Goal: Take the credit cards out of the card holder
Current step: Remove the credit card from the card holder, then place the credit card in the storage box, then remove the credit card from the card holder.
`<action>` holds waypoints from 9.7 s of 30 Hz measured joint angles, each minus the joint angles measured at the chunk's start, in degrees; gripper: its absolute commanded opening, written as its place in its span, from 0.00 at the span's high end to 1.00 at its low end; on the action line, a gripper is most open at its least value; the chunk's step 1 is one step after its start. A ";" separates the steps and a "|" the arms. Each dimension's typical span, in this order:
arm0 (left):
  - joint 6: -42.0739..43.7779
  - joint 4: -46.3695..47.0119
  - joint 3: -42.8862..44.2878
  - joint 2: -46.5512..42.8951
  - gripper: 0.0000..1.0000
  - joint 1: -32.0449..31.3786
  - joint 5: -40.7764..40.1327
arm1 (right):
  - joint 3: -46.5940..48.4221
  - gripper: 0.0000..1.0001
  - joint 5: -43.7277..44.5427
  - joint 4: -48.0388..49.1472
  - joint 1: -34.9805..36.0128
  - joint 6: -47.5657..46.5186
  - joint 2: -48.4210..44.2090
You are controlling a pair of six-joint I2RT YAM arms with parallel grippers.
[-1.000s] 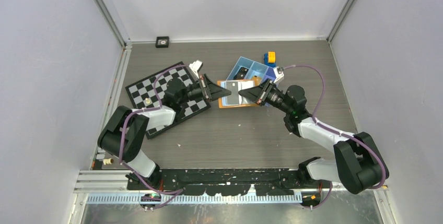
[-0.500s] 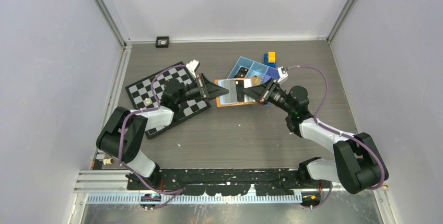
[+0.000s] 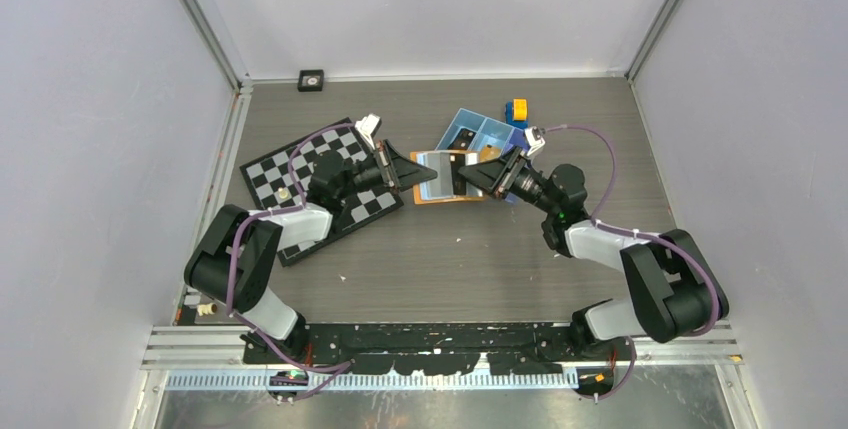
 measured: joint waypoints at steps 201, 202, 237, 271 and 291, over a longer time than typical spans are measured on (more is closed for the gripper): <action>20.76 -35.36 3.43 -11.02 0.68 -3.63 -7.69 | 17.90 0.66 37.75 -57.86 26.62 -40.81 -9.16; 20.39 -34.38 3.43 -10.75 0.68 -3.63 -7.48 | 17.90 0.70 37.79 -57.96 26.62 -40.81 -9.07; 12.59 -23.39 3.06 -5.22 0.90 -2.51 -4.39 | 14.99 0.99 33.51 -54.18 19.26 -34.67 -9.53; 36.52 -56.57 8.13 7.10 0.34 -2.69 -15.41 | 22.18 0.99 27.39 -49.24 19.19 -32.92 20.37; 34.67 -54.53 5.57 2.16 0.52 -1.16 -10.73 | 22.18 0.99 22.86 -45.09 20.79 -32.72 20.37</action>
